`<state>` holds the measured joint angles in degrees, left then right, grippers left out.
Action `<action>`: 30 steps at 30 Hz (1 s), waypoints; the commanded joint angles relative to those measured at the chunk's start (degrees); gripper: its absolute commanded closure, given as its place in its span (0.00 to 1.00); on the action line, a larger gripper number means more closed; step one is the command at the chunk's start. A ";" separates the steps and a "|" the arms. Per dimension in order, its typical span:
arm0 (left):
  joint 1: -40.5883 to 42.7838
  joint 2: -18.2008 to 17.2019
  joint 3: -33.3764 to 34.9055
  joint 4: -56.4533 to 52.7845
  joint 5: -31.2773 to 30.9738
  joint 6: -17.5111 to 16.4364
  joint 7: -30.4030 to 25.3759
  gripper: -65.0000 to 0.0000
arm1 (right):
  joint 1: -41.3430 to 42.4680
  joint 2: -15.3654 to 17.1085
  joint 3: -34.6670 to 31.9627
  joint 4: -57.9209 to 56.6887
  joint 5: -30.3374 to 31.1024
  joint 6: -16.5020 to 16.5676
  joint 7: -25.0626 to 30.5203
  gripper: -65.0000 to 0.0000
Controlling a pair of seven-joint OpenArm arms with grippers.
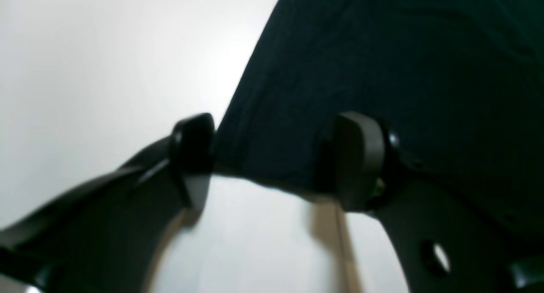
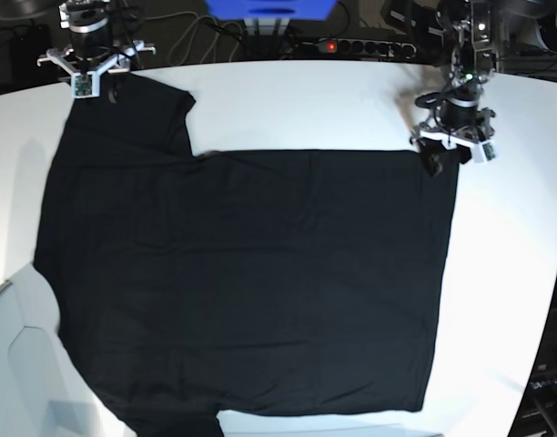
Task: Fold the T-shirt properly
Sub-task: 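Lower both grippers onto the two corners of the shirt edge beneath them, then close both grippers on the shirt corners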
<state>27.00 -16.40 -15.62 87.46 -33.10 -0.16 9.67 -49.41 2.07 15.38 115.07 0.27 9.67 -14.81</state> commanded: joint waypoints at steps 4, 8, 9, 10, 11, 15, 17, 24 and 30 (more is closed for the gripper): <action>0.38 -0.52 -0.25 0.85 -0.17 -0.23 -0.31 0.40 | -0.66 0.35 0.40 0.85 0.03 0.57 1.31 0.57; 0.47 -0.52 -0.60 0.85 -0.17 -0.23 -0.22 0.66 | -0.66 0.35 0.49 0.85 0.03 0.57 1.31 0.57; 0.47 -0.52 -0.60 0.85 -0.17 -0.23 -0.22 0.73 | -0.66 0.35 0.49 0.85 0.03 0.57 1.31 0.57; 0.47 -0.52 -0.60 0.85 -0.17 -0.23 -0.13 0.81 | -0.66 0.44 0.49 0.85 0.03 0.57 1.31 0.57; 0.47 -0.61 -0.60 0.85 -0.17 -0.23 -0.13 0.86 | -0.57 0.44 0.49 0.85 0.03 0.57 1.31 0.57; 0.56 -0.70 -0.60 1.02 -0.17 -0.23 -0.13 1.00 | -0.22 0.44 0.58 0.85 0.03 2.59 1.31 0.57; 0.73 -0.70 -0.60 1.29 -0.17 -0.23 -0.13 1.00 | 1.01 0.35 1.37 0.76 0.03 5.41 1.23 0.57; 2.75 -0.61 -1.92 2.34 -0.26 -0.23 -0.57 1.00 | 5.58 -1.41 8.84 -1.70 0.03 7.78 1.14 0.57; 3.02 -0.70 -3.06 2.34 -0.26 -0.23 -0.48 1.00 | 10.15 -0.44 12.10 -8.47 0.03 7.87 1.14 0.57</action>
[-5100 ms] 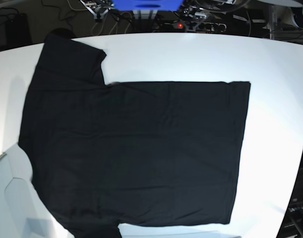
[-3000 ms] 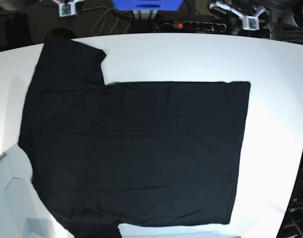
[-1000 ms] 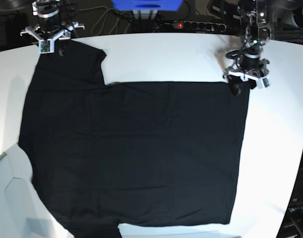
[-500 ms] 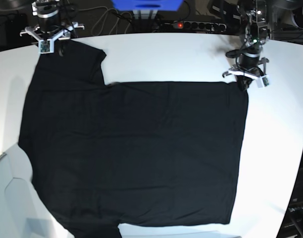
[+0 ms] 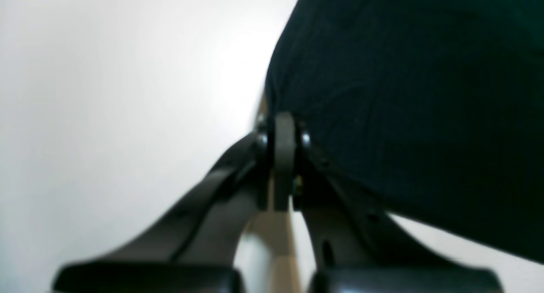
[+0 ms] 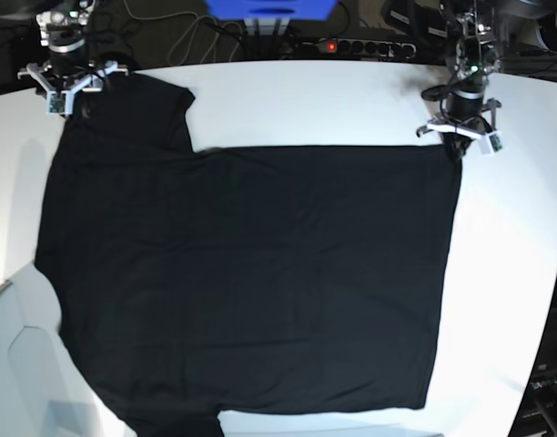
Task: Fold the T-shirt properly
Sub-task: 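Close both grippers on the shirt corners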
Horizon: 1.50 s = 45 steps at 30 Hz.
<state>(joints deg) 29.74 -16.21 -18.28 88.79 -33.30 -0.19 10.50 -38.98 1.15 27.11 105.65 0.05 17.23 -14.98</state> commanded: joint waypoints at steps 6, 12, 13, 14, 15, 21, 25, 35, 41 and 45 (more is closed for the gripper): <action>0.73 -0.98 -0.40 1.01 -0.06 -0.21 -1.40 1.00 | 2.89 0.57 2.21 -3.89 0.25 0.30 1.31 0.57; 0.73 -0.80 -0.40 1.01 -0.06 -0.21 -1.40 1.00 | 3.60 1.36 1.85 -6.35 0.25 0.30 1.31 0.57; 0.73 -0.89 -0.40 1.01 -0.06 -0.21 -1.40 1.00 | 3.77 1.45 1.85 -6.88 0.25 0.30 1.31 0.57; 0.73 -0.89 -0.49 1.01 -0.06 -0.21 -1.40 1.00 | 4.48 1.45 1.85 -7.58 0.25 0.30 1.31 0.57; 0.73 -0.89 -0.49 1.01 -0.06 -0.21 -1.40 1.00 | 4.92 1.45 2.03 -8.46 0.25 0.39 1.31 0.57; 0.81 -1.07 -0.49 1.10 -0.06 -0.21 -1.40 1.00 | 5.62 1.53 2.38 -10.92 0.25 9.45 1.31 0.57; 0.81 -1.07 -0.49 1.10 -0.06 -0.21 -1.40 1.00 | 5.62 1.62 2.38 -10.83 0.25 9.97 -2.12 0.62; 0.81 -0.63 -2.68 1.10 -0.06 -0.12 -1.40 1.00 | 6.76 1.71 3.52 -10.48 0.25 9.97 -3.26 1.00; 1.69 -0.63 -4.88 1.10 -0.06 -0.12 -1.32 1.00 | 6.67 1.53 6.25 -5.29 0.34 9.97 -3.26 1.00; 2.48 -0.63 -4.88 3.21 -0.06 -0.12 -1.32 1.00 | 6.15 1.36 6.78 -1.25 0.34 9.97 -3.26 1.00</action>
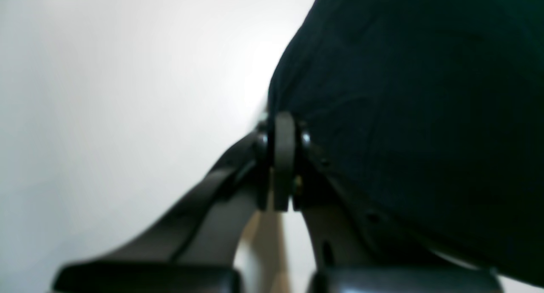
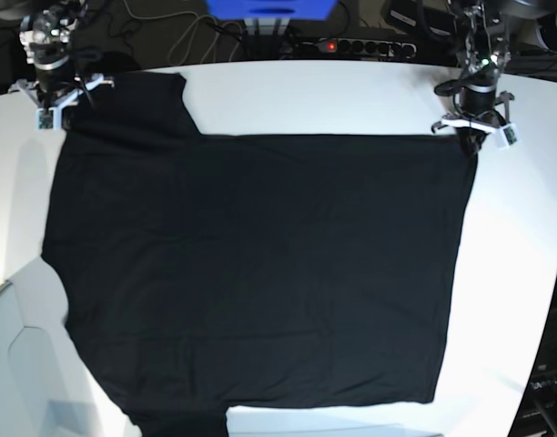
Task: Fold the T-shirt properly
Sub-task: 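Close both grippers on the shirt corners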
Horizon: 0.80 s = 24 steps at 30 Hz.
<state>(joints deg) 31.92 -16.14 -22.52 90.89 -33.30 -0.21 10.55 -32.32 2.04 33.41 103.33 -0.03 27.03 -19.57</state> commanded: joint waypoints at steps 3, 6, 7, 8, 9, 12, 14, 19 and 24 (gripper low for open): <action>1.44 -0.61 -0.64 3.31 -0.06 -0.10 -1.36 1.00 | -0.70 -0.15 0.48 3.00 0.43 0.27 1.33 1.00; 2.76 -0.61 -0.64 5.59 -0.06 -0.10 -1.36 1.00 | -1.31 -0.94 0.48 5.11 0.43 4.14 1.33 1.00; 3.29 -0.61 -0.64 6.38 -0.06 -0.10 -1.36 1.00 | -1.40 -1.56 0.57 5.73 0.43 5.63 1.33 1.00; 3.81 -0.61 -0.64 7.17 -0.06 -0.10 -1.36 1.00 | -1.40 -2.53 1.27 6.43 0.43 6.86 1.33 1.00; 4.25 -0.61 -0.73 7.79 -0.06 -0.10 -1.45 1.00 | -1.40 -3.32 2.33 7.04 0.43 7.48 1.33 1.00; 5.75 -0.61 -1.70 9.64 -0.06 -0.10 -1.45 1.00 | -0.87 -5.43 4.26 9.24 0.43 9.85 1.33 1.00; 6.28 -0.17 -2.93 10.60 -0.06 -0.10 -1.45 1.00 | -0.78 -5.69 5.14 10.30 0.43 11.52 1.33 1.00; 6.54 1.86 -6.36 11.75 -0.06 -0.10 -1.01 1.00 | -1.22 -5.34 5.40 10.39 0.43 12.67 1.51 1.00; 7.15 2.12 -7.06 11.92 -0.06 -0.10 -1.01 1.00 | -1.14 -5.34 6.11 10.65 0.43 12.67 1.68 1.00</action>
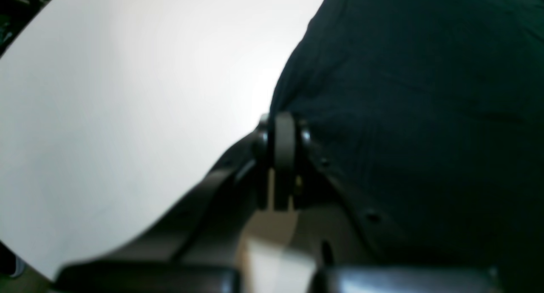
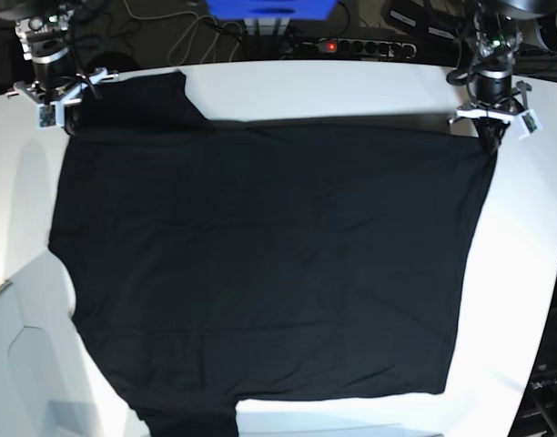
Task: Fold the T-shirt properly
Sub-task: 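Close both grippers on the shirt corners, then lift the gripped edge and fold it over the shirt body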
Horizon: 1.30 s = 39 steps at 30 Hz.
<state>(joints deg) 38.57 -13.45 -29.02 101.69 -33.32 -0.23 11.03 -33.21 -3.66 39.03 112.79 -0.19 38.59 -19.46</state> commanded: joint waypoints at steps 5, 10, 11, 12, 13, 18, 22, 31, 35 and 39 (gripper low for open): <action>-0.37 -0.57 -0.30 0.86 -0.04 -0.08 -1.49 1.00 | 1.87 0.72 0.49 1.36 3.75 1.10 1.49 1.00; -4.76 -0.48 -0.30 0.42 -0.04 -0.08 -1.40 1.00 | 8.02 1.24 -0.04 1.19 3.48 1.10 1.13 1.00; -5.56 -0.48 -0.30 0.42 0.05 -0.08 -1.40 1.00 | 9.61 1.24 -0.04 1.19 3.48 1.10 1.13 1.00; -6.35 -0.48 -0.30 0.42 0.05 -0.08 -1.40 1.00 | 11.19 1.24 -0.04 1.19 3.48 1.10 1.13 1.00; -7.40 -0.57 -0.30 0.42 0.05 -0.08 -1.40 1.00 | 12.77 1.24 -0.04 1.01 3.48 1.10 1.13 1.00; -13.29 -0.74 -0.13 0.16 0.05 0.01 -1.31 1.00 | 20.95 4.06 -2.41 0.13 3.39 0.93 -5.90 1.00; -18.83 -0.57 -0.04 -2.39 0.05 0.01 -1.31 1.00 | 27.28 6.61 -5.05 -3.74 3.39 0.84 -10.03 1.00; -32.37 -0.74 -0.04 -11.01 0.05 0.01 7.04 1.00 | 40.02 11.44 -9.36 -17.28 3.39 0.66 -10.65 1.00; -37.29 -0.74 -0.04 -14.61 0.05 0.01 9.85 1.00 | 45.65 12.76 -9.36 -23.87 3.39 0.66 -10.38 1.00; -40.81 -0.66 -0.04 -17.87 0.05 0.01 12.14 1.00 | 50.40 13.02 -9.44 -29.58 3.39 0.66 -10.29 1.00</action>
<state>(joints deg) -1.37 -13.28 -28.77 82.91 -33.10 -0.01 24.43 15.75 8.71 29.56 82.35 2.31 39.16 -31.38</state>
